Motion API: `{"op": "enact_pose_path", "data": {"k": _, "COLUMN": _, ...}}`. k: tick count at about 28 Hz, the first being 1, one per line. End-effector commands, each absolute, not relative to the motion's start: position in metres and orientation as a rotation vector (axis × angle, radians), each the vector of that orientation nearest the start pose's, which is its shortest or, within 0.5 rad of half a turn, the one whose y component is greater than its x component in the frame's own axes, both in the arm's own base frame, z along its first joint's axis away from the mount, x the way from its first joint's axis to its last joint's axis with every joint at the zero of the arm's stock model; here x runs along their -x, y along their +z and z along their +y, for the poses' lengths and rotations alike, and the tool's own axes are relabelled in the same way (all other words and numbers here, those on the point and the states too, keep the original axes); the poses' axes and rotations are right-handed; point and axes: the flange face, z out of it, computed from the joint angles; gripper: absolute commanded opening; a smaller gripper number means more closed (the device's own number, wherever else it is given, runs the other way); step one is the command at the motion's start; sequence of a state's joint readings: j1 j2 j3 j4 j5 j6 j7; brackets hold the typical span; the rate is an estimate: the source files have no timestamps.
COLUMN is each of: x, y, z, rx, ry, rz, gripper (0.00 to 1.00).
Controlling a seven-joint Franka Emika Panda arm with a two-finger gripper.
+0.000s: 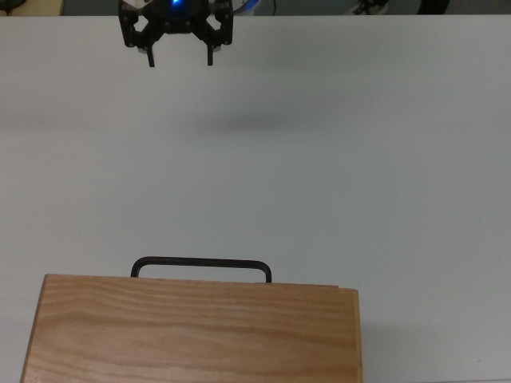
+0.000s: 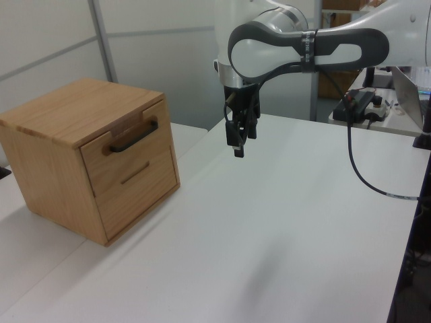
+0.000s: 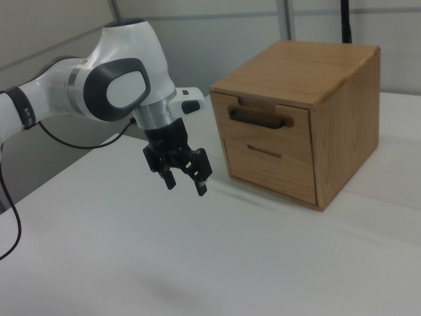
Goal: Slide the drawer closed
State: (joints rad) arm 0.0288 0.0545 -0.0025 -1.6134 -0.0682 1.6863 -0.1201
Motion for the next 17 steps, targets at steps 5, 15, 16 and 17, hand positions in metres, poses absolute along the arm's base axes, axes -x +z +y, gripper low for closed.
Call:
{"op": "enact_pose_path", "data": {"k": 5, "x": -0.5712, "y": 0.5804, "z": 0.0059, "rx": 3.207, "ry": 0.048, "rz": -0.3, "gripper": 1.0}}
{"op": "enact_pose_path", "data": {"k": 15, "x": -0.5708, "y": 0.5818, "z": 0.003, "rx": 3.198, "ry": 0.043, "rz": -0.248, "gripper": 1.0}}
{"op": "enact_pose_path", "data": {"k": 16, "x": -0.5709, "y": 0.5819, "z": 0.0031, "rx": 3.198, "ry": 0.04, "rz": -0.235, "gripper": 1.0}}
{"op": "enact_pose_path", "data": {"k": 17, "x": -0.5713, "y": 0.581, "z": 0.0034, "rx": 3.196, "ry": 0.042, "rz": -0.215, "gripper": 1.0}}
